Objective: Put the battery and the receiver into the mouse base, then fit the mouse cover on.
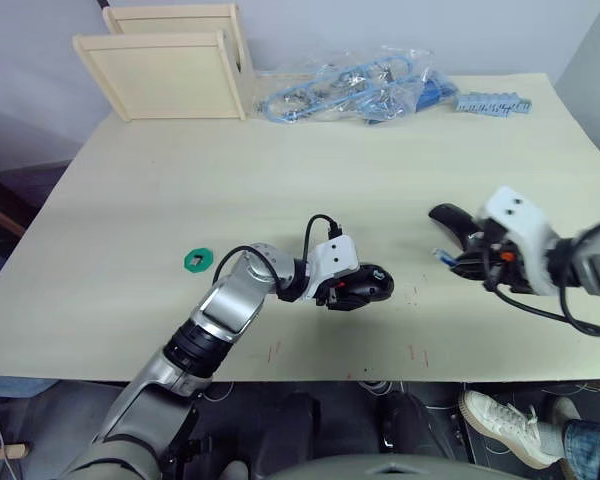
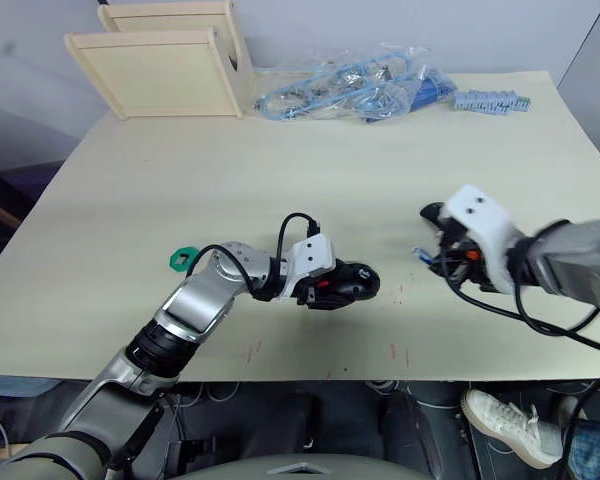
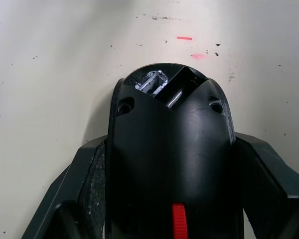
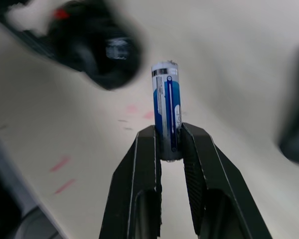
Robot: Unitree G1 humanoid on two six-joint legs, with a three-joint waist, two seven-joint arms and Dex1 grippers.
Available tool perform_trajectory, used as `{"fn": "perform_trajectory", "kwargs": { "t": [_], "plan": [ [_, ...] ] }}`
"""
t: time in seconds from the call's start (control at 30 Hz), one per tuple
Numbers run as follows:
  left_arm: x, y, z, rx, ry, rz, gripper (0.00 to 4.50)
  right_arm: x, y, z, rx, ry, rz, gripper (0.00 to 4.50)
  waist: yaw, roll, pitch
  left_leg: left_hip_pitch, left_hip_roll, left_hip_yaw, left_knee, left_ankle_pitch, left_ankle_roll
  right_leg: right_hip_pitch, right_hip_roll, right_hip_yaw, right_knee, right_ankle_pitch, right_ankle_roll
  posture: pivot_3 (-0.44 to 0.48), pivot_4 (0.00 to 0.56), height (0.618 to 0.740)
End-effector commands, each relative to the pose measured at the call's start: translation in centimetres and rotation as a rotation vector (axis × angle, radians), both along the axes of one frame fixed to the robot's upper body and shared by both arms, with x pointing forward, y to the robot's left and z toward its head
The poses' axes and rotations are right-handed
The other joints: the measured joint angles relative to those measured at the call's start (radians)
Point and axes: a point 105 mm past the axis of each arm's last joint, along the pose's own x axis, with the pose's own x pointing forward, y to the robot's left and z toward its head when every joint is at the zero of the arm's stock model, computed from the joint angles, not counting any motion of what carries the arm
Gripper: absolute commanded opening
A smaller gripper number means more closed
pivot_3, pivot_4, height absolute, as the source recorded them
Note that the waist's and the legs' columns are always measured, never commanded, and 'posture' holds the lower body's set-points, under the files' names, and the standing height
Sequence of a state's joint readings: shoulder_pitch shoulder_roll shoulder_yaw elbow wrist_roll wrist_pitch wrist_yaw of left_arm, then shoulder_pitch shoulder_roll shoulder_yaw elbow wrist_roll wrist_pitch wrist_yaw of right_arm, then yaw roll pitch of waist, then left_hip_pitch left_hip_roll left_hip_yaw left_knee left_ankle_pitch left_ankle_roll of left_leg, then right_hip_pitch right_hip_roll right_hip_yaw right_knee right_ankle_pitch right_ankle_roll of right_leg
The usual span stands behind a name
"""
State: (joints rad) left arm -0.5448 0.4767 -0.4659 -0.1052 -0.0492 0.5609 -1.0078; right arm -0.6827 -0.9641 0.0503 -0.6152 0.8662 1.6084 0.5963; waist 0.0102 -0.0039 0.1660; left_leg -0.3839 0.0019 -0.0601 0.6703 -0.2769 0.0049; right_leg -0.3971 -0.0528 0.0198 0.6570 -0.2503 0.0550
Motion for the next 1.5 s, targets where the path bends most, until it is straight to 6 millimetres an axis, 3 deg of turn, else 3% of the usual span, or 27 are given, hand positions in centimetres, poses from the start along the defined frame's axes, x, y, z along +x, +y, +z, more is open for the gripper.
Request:
{"fn": "perform_trajectory", "kwargs": {
  "t": [0.03,0.57,0.9,1.5],
  "plan": [
    [-0.5,-0.3,-1.0,0.022,0.032,-0.010,2.91,0.0,1.5,0.2,0.009,0.035,0.061,0.14,0.002,0.000,0.000,0.000,0.000,0.000,0.000,0.000,0.000,0.000,0.000,0.000,-0.001,0.000,0.000,0.000,0.150,0.740],
    [-0.6,-0.2,-0.9,0.041,0.047,-0.013,2.91,1.8,3.9,-2.7,-0.027,0.218,0.052,0.14,0.000,0.000,0.000,-0.002,0.000,-0.001,0.000,0.000,0.000,-0.001,0.000,-0.001,0.000,0.000,0.000,0.000,0.150,0.740],
    [-0.7,-0.2,-1.0,0.047,0.051,-0.020,2.91,2.0,5.3,-2.7,-0.032,0.263,0.074,0.14,-0.002,0.000,0.000,-0.002,0.000,-0.001,0.000,0.000,0.000,-0.002,0.000,-0.001,0.000,0.000,0.000,0.000,0.150,0.740],
    [-0.7,-0.4,-1.1,0.044,0.051,-0.021,2.91,2.6,5.7,-4.0,-0.109,0.315,0.054,0.14,-0.001,0.000,0.000,-0.008,0.000,-0.001,0.001,0.000,0.000,-0.008,0.000,-0.001,0.002,0.000,0.000,0.000,0.150,0.740]
  ]
}}
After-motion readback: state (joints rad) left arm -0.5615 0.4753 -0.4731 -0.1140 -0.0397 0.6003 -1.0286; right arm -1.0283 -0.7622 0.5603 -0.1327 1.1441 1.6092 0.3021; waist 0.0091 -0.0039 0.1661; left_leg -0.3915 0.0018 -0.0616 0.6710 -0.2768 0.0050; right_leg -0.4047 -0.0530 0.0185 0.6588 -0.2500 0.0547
